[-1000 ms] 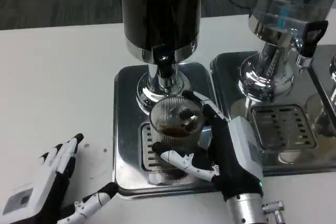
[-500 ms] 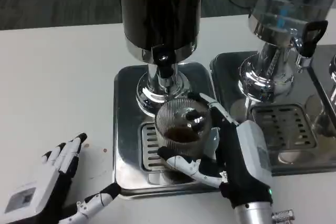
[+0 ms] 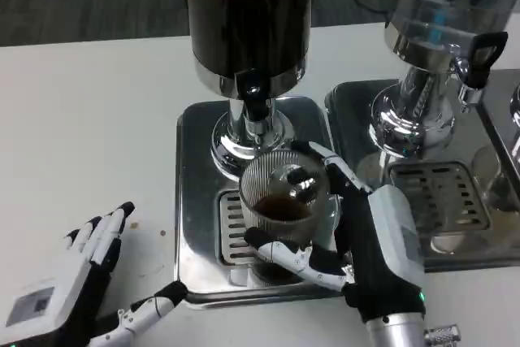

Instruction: Grasp the cup under the faucet to collect the drink, then remove the cup.

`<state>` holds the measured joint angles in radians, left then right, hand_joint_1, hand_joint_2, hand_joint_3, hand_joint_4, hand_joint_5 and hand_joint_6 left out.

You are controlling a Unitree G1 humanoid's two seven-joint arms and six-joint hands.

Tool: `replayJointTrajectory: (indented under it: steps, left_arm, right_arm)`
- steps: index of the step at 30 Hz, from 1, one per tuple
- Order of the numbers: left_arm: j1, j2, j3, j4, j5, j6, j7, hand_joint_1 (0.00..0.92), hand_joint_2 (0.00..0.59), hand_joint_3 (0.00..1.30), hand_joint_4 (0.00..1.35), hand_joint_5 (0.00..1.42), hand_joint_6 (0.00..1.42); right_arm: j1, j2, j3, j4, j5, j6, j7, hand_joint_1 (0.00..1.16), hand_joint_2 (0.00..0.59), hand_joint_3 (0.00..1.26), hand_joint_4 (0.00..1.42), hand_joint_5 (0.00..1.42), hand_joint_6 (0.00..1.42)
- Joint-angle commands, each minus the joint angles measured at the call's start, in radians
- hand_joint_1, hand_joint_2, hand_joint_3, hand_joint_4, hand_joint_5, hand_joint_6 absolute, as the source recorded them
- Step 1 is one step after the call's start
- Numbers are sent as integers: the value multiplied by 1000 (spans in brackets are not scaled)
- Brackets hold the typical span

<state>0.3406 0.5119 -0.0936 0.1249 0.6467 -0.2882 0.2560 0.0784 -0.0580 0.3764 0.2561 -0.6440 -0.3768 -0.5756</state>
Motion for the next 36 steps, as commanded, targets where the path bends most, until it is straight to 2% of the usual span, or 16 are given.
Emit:
replayJointTrajectory:
  steps: [1,4,6,10,13,18,23,29,31,36]
  left_arm:
    - [14,14,8,-18,16,-6,18,0,126,0,0,0,0]
    - [25,18,9,-19,21,-20,35,0,115,0,0,0,0]
    - [32,24,10,-20,30,-20,45,0,103,0,0,0,0]
    - [55,27,14,-45,54,-3,46,0,89,0,0,0,0]
    - [93,45,18,-96,107,-1,67,0,86,0,0,0,0]
    - [159,65,39,-144,149,-8,97,0,84,0,0,0,0]
    - [212,45,26,-161,196,10,131,0,83,0,0,0,0]
    - [263,30,34,-189,219,32,153,0,82,0,0,0,0]
    - [271,27,31,-199,220,37,154,0,82,0,0,0,0]
    - [274,23,33,-200,210,42,149,0,81,0,0,0,0]
  right_arm:
    - [3,-3,0,-42,27,-53,18,920,180,284,610,896,1338]
    - [10,-10,6,-63,7,-58,13,920,180,285,610,896,1338]
    - [12,-11,5,-56,17,-67,24,920,180,285,610,896,1338]
    - [36,-34,12,-89,15,-83,55,919,180,286,610,896,1349]
    - [65,-47,16,-115,16,-94,72,919,180,286,610,896,1353]
    - [82,-40,27,-129,6,-106,67,919,179,286,610,900,1355]
    - [104,-65,33,-170,-5,-120,86,921,170,286,619,907,1356]
    - [142,-93,27,-215,15,-150,127,924,165,290,619,910,1358]
    - [172,-91,39,-223,8,-156,121,924,164,292,619,911,1358]
    - [185,-91,36,-247,-5,-155,120,925,163,294,626,913,1357]
